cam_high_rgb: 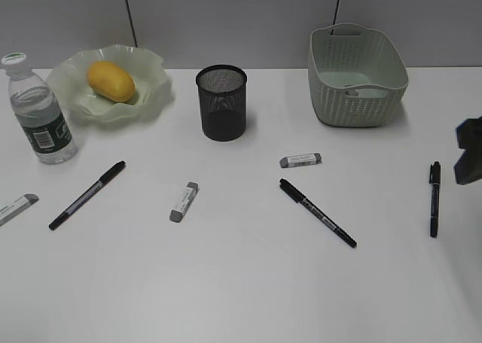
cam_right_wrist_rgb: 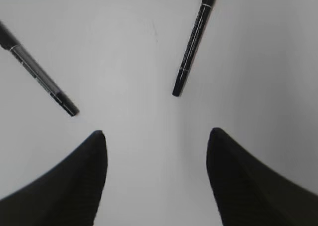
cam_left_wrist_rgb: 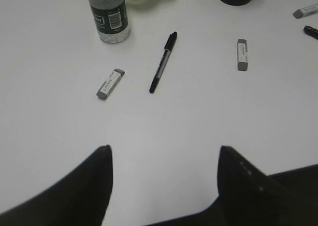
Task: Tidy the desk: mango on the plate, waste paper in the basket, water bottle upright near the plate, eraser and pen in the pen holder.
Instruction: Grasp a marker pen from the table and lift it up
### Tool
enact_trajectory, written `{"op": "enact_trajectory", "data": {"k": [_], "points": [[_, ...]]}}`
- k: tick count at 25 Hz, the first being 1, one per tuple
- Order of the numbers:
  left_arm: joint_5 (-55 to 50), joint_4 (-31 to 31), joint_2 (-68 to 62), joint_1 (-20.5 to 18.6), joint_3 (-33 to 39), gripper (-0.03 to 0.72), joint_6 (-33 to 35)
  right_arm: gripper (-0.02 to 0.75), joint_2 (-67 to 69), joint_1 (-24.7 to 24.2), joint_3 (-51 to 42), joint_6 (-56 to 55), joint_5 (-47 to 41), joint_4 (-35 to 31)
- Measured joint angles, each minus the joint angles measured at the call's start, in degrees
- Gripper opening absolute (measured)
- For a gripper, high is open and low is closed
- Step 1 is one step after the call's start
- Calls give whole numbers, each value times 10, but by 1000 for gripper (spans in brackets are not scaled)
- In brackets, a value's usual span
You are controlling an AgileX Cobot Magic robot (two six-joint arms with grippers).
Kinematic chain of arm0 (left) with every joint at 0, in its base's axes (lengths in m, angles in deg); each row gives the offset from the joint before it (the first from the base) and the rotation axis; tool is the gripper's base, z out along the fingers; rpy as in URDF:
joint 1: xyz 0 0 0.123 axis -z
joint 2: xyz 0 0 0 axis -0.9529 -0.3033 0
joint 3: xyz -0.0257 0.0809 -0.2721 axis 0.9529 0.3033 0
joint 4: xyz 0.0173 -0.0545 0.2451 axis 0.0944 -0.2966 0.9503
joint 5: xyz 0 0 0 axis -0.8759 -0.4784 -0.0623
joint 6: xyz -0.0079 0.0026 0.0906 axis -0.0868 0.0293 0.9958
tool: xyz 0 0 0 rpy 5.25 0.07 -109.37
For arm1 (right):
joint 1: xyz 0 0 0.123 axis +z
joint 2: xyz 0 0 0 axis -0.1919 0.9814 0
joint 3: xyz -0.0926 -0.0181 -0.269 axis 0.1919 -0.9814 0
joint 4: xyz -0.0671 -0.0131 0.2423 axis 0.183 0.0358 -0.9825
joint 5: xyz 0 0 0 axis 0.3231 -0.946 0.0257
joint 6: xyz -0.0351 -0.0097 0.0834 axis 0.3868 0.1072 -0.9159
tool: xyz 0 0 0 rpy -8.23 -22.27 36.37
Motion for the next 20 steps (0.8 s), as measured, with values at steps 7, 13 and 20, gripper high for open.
{"op": "enact_trajectory", "data": {"k": [7, 13, 20], "points": [[0, 1, 59, 0, 0, 499, 0, 501, 179, -1, 113, -25, 1, 0], [0, 2, 95, 0, 0, 499, 0, 501, 274, -37, 180, -32, -4, -4], [0, 3, 96, 0, 0, 499, 0, 501, 336, -102, 216, -33, -4, 7]]}}
